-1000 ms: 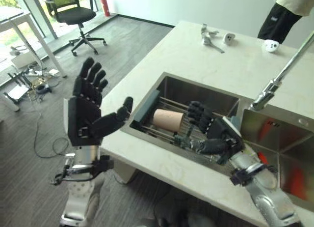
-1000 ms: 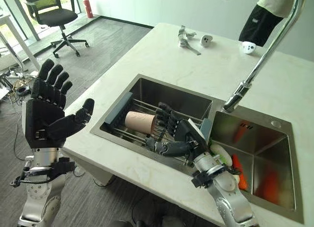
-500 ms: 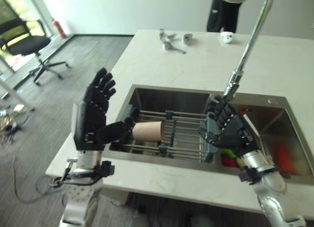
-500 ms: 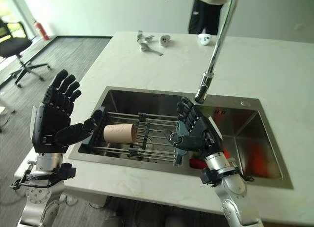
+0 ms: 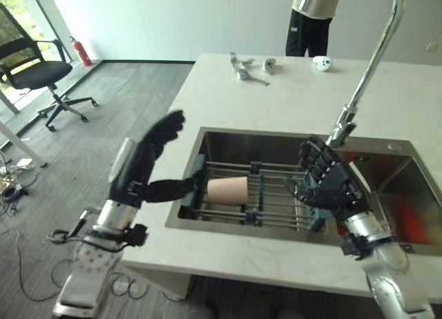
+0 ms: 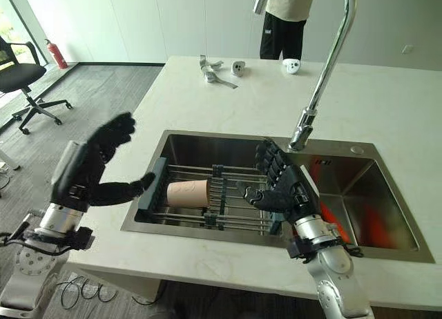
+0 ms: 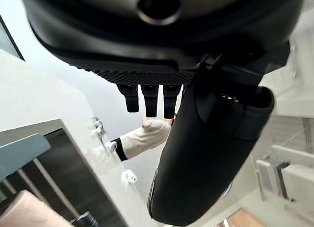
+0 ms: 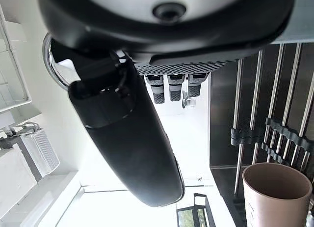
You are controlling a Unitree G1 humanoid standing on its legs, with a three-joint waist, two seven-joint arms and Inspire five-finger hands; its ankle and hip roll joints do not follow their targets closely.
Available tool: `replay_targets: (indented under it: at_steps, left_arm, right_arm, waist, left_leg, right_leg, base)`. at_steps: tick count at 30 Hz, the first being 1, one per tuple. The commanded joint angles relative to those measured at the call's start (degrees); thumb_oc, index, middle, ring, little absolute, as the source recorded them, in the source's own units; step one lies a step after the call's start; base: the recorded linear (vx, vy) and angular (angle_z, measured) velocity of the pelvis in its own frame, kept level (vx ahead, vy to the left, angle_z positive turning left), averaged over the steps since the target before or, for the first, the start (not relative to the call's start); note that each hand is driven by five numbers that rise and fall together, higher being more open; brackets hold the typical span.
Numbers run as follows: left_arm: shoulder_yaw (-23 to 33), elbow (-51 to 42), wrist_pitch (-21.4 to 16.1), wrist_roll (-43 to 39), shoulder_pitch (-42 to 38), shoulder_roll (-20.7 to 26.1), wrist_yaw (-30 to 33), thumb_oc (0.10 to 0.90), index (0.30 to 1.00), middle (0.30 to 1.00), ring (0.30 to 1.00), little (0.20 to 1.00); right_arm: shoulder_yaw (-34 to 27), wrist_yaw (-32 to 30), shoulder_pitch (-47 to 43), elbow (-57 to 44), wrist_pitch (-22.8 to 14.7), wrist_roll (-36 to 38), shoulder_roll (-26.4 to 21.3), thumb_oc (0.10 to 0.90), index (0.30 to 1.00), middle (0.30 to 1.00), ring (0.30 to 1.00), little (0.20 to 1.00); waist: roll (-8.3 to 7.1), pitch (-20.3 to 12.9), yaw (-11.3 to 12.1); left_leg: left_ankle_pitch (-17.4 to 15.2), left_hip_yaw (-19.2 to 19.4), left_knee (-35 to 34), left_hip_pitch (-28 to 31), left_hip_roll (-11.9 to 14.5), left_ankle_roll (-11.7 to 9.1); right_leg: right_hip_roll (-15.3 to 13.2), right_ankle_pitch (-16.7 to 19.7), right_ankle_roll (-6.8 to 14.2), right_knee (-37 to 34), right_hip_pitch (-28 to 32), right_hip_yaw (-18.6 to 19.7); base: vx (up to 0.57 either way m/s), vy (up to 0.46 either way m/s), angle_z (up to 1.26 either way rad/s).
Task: Place the dishes in the dishwasher.
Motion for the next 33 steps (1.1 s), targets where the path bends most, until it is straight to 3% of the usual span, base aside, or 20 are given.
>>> replay_targets:
  at_steps: [1, 15, 24, 33]
  left_arm:
    - [0.2, -3.4, -1.2, -1.7, -6.9, 1.0, -1.8, 0.800, 0.900, 0.900, 0.900, 0.900]
    - [-9.8, 8.2, 10.0, 3.4, -21.7, 6.6, -4.7, 0.800, 0.900, 0.900, 0.900, 0.900]
    - [-12.2, 16.3, 11.5, 6.7, -23.5, 7.5, -5.3, 0.800, 0.900, 0.900, 0.900, 0.900]
    - [-14.1, 26.8, 10.6, 9.2, -24.4, 6.8, -3.5, 0.800, 0.900, 0.900, 0.900, 0.900]
  right_arm:
    - [-1.7, -0.7, -6.6, -4.5, -4.5, 0.9, -1.3, 0.800, 0.900, 0.900, 0.900, 0.900]
    - [-0.4, 1.6, -9.4, -1.5, -3.2, 0.5, -3.4, 0.800, 0.900, 0.900, 0.900, 0.900]
    - [-1.7, 3.0, -9.7, -1.4, -2.9, 0.0, -4.7, 0.800, 0.900, 0.900, 0.900, 0.900]
    - [-1.6, 3.9, -10.8, -0.6, -2.7, -1.8, -5.8, 0.800, 0.900, 0.900, 0.900, 0.900]
  waist:
    - [0.61, -3.0, -0.2]
    - [1.87, -4.2, -4.6]
    - [1.99, -4.3, -6.4]
    - [2.17, -4.6, -7.4]
  left_leg:
    - [-9.7, 2.0, 5.3, 2.6, 2.2, -0.2]
    - [-10.1, 6.6, 5.3, 4.4, 3.7, -0.2]
    - [-10.2, 8.8, 5.3, 5.3, 4.3, -0.2]
    - [-10.2, 10.6, 5.3, 5.9, 4.6, -0.1]
  right_leg:
    - [0.2, -1.3, 0.6, -2.2, 3.1, -5.7]
    - [0.5, -1.2, 1.1, -2.2, 3.2, -3.7]
    - [1.2, -1.0, 1.0, -2.2, 2.9, -2.0]
    - [1.7, -0.8, 0.8, -2.2, 2.6, -1.1]
  base:
    - [-0.02, -0.029, -0.14]
    - [-0.01, -0.015, -0.18]
    - [0.02, -0.006, -0.12]
    - [0.01, 0.000, -0.11]
